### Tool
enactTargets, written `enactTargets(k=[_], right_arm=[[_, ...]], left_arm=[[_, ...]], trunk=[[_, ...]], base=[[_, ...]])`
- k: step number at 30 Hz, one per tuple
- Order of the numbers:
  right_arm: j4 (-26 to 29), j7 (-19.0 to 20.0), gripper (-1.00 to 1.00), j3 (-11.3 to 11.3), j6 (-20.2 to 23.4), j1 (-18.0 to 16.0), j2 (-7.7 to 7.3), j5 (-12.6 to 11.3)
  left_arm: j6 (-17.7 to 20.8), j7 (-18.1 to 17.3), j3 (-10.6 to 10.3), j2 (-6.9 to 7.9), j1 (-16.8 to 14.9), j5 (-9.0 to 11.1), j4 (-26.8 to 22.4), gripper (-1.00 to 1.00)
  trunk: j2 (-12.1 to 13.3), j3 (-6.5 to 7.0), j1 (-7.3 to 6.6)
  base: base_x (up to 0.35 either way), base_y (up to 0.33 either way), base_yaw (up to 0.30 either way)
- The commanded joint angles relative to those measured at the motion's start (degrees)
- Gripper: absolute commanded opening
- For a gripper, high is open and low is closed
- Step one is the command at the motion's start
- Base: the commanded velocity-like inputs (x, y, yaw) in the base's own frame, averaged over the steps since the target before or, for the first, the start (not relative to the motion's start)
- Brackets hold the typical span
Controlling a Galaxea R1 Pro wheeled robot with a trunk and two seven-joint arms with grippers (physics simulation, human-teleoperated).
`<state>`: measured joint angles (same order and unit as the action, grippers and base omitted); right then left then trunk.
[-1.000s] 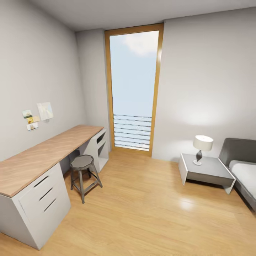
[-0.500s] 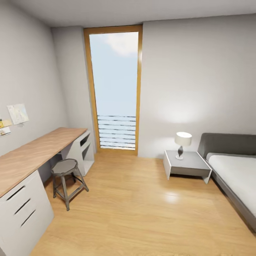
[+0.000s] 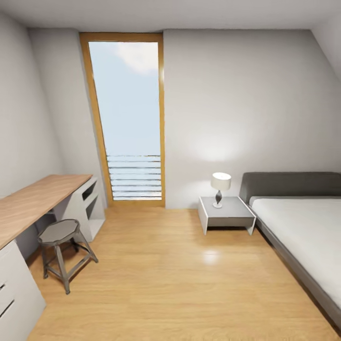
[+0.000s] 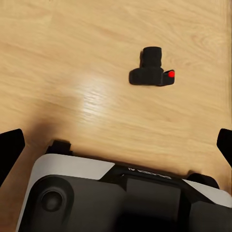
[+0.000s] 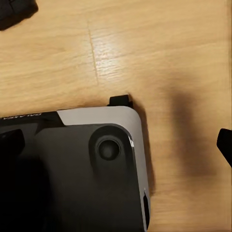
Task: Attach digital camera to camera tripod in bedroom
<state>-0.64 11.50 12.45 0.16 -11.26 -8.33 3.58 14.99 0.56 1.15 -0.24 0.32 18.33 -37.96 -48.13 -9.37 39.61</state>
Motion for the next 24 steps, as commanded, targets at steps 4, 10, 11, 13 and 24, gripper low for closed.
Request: enactTargets(k=[4, 10, 11, 13, 24], right_arm=[[-0.07, 0.19, 1.00, 0.47, 0.02, -0.04, -0.02, 0.37], [-0.07, 0.19, 1.00, 0.47, 0.02, -0.05, -0.02, 0.37], [-0.07, 0.19, 1.00, 0.47, 0.02, -0.06, -0.02, 0.37], [-0.07, 0.19, 1.00, 0.47, 0.02, -0.04, -0.02, 0.41], [-0.07, 0.19, 1.00, 0.33, -0.01, -0.02, -0.02, 0.70]], left_arm=[[0.39, 0.06, 0.12, 0.01, 0.03, 0.48, -0.18, 1.00], [0.39, 0.06, 0.12, 0.05, 0.03, 0.48, -0.19, 1.00], [0.39, 0.06, 0.12, 0.05, 0.03, 0.48, -0.19, 1.00], [0.39, 0.06, 0.12, 0.06, 0.03, 0.48, -0.19, 1.00], [0.47, 0.14, 0.17, 0.13, 0.03, 0.60, -0.13, 1.00]], trunk=[[-0.06, -0.07, 0.01], [-0.06, -0.07, 0.01], [-0.06, -0.07, 0.01], [-0.06, -0.07, 0.01], [-0.06, -0.07, 0.01]], base=[[0.000, 0.000, -0.296], [0.000, 0.000, -0.296], [0.000, 0.000, -0.296], [0.000, 0.000, -0.296], [0.000, 0.000, -0.296]])
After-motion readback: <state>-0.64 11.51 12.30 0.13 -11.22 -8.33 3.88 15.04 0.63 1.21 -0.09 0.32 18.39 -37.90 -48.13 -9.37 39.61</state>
